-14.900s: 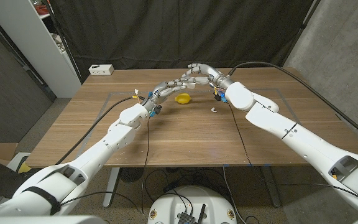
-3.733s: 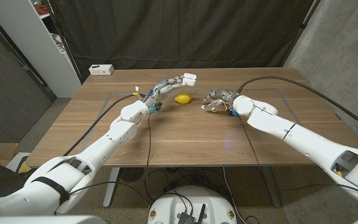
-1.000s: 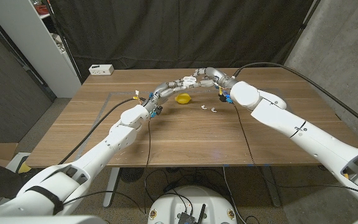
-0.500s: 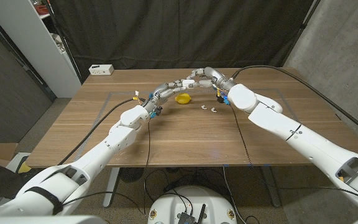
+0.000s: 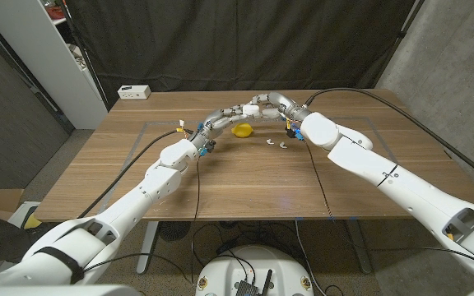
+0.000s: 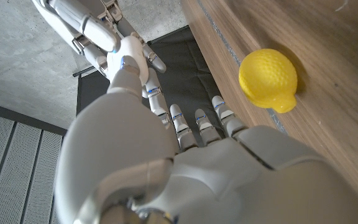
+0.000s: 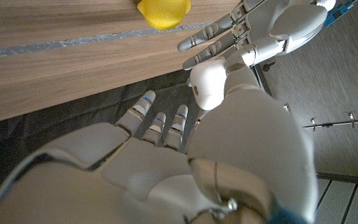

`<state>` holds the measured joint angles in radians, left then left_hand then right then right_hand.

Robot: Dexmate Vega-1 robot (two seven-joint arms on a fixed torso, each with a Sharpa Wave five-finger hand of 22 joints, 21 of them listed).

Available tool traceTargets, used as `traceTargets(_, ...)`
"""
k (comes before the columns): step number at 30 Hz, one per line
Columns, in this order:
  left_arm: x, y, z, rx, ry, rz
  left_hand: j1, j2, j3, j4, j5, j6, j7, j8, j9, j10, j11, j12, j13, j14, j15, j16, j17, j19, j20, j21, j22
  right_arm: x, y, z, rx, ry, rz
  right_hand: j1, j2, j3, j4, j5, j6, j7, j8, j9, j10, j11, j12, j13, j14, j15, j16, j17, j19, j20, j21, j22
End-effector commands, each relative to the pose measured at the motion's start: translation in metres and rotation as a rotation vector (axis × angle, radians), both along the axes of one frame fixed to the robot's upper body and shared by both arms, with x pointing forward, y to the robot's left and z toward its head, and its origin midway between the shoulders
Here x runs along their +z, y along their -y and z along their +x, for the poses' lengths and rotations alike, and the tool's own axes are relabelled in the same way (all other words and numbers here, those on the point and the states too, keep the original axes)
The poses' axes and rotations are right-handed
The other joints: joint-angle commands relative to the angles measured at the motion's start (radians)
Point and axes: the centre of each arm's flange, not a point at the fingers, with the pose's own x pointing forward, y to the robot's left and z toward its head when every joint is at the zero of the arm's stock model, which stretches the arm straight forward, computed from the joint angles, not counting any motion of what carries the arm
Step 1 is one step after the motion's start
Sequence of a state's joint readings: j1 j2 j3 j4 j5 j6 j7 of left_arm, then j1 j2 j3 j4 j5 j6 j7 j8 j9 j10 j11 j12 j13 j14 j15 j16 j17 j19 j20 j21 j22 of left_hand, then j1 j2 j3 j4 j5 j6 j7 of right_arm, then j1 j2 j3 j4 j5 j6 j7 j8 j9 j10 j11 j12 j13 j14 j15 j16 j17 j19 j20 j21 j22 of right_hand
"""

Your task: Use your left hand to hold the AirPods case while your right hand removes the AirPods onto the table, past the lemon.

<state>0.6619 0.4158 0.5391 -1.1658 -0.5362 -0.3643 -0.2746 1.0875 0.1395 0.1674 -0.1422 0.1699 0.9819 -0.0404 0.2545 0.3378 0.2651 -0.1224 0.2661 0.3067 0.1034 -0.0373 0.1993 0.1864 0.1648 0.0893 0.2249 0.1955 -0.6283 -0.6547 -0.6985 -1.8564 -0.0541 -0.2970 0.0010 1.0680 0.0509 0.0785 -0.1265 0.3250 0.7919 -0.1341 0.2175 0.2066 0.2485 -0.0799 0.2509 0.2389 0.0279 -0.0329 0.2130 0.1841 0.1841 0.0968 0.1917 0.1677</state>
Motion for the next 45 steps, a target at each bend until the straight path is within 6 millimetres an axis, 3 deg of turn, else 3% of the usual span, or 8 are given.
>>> traceTargets(1, 0.002, 0.0, 0.002, 0.002, -0.002, 0.006, 0.003, 0.009, 0.014, 0.009, 0.006, 0.062, -0.058, 0.007, 0.152, 0.004, 0.0, -0.001, 0.002, -0.001, -0.036, -0.001, -0.001, 0.007, 0.003, 0.006, 0.001, 0.003, 0.004, 0.004, 0.014, -0.008, 0.037, 0.017, 0.019, 0.009, -0.005, -0.007, 0.056, 0.014, 0.023, 0.008, 0.03, -0.006, 0.008, 0.007, 0.019, -0.054, 0.006, 0.002, 0.011, -0.006, 0.001, 0.003)
traceTargets(5, 0.003, 0.001, 0.003, 0.002, -0.002, 0.006, 0.003, 0.009, 0.014, 0.009, 0.006, 0.062, -0.054, 0.007, 0.15, 0.004, 0.001, -0.001, 0.002, -0.001, -0.036, -0.001, -0.001, 0.007, 0.003, 0.006, 0.001, 0.002, 0.006, 0.005, 0.021, -0.001, 0.053, 0.024, 0.034, 0.014, -0.004, -0.011, 0.093, 0.012, 0.038, 0.018, 0.059, -0.012, 0.017, 0.011, 0.042, -0.059, 0.012, 0.002, 0.028, -0.019, 0.005, 0.003)
traceTargets(7, 0.003, 0.001, 0.003, 0.002, -0.002, 0.006, 0.004, 0.01, 0.015, 0.009, 0.006, 0.06, -0.055, 0.006, 0.151, 0.003, 0.001, -0.002, 0.002, -0.002, -0.036, -0.001, -0.001, 0.008, 0.003, 0.006, 0.001, 0.002, 0.007, 0.006, 0.022, -0.002, 0.06, 0.03, 0.046, 0.017, -0.004, -0.022, 0.118, -0.082, 0.051, 0.036, 0.071, -0.014, 0.017, 0.014, 0.056, -0.067, 0.012, 0.002, 0.038, -0.024, 0.005, 0.003)
traceTargets(11, 0.003, 0.002, 0.003, 0.004, -0.003, 0.005, 0.003, 0.01, 0.015, 0.009, 0.006, 0.062, -0.054, 0.007, 0.151, 0.004, -0.001, -0.001, 0.002, -0.001, -0.037, -0.001, 0.0, 0.008, 0.003, 0.006, 0.001, 0.002, 0.01, 0.007, 0.031, 0.002, 0.081, 0.042, 0.062, 0.021, -0.007, -0.042, 0.157, 0.002, 0.079, 0.072, 0.108, -0.019, 0.022, 0.021, 0.081, -0.078, 0.011, 0.001, 0.057, -0.034, 0.005, 0.002)
traceTargets(16, 0.003, 0.002, 0.002, 0.008, -0.004, 0.0, 0.002, 0.009, 0.014, 0.01, 0.006, 0.059, -0.053, 0.004, 0.148, 0.004, 0.0, -0.001, 0.002, 0.0, -0.037, 0.0, 0.0, 0.007, 0.003, 0.006, 0.001, 0.004, 0.016, 0.009, 0.045, -0.018, 0.112, 0.056, 0.078, 0.029, -0.009, -0.049, 0.204, 0.036, 0.108, 0.094, 0.129, -0.021, 0.026, 0.026, 0.098, -0.081, 0.014, 0.002, 0.067, -0.042, 0.005, 0.002)
traceTargets(30, 0.005, 0.004, 0.003, -0.01, 0.0, -0.008, -0.093, -0.05, -0.043, 0.041, 0.011, -0.206, -0.099, -0.086, 0.111, -0.022, 0.025, -0.009, 0.001, -0.006, -0.036, -0.003, 0.002, 0.009, -0.014, 0.004, -0.001, 0.006, 0.039, 0.013, 0.041, -0.081, 0.211, 0.062, 0.095, 0.036, -0.006, -0.062, 0.207, 0.054, 0.127, 0.128, 0.134, -0.016, 0.023, 0.033, 0.103, -0.075, 0.014, 0.005, 0.072, -0.048, 0.003, 0.002)
traceTargets(40, 0.009, -0.004, 0.003, 0.002, 0.02, -0.011, -0.142, -0.082, -0.084, 0.048, 0.03, -0.532, -0.157, -0.093, 0.045, -0.065, 0.05, -0.022, 0.001, -0.024, -0.021, -0.006, 0.002, 0.004, -0.009, -0.001, -0.001, 0.003, 0.061, 0.014, -0.012, -0.153, 0.266, 0.067, 0.099, 0.04, -0.008, -0.071, 0.205, 0.068, 0.137, 0.149, 0.13, -0.01, 0.019, 0.036, 0.099, -0.06, 0.011, 0.005, 0.074, -0.048, 0.002, 0.002)
traceTargets(45, 0.015, -0.012, -0.002, 0.016, 0.053, 0.0, -0.152, -0.087, -0.092, 0.051, 0.031, -0.572, -0.171, -0.089, 0.032, -0.079, 0.05, -0.026, 0.0, -0.036, -0.021, -0.009, 0.002, -0.002, -0.009, -0.004, -0.002, 0.0, 0.073, 0.016, -0.076, -0.203, 0.243, 0.07, 0.101, 0.042, -0.009, -0.075, 0.203, 0.071, 0.142, 0.159, 0.129, -0.007, 0.017, 0.038, 0.097, -0.057, 0.01, 0.005, 0.074, -0.05, 0.001, 0.002)
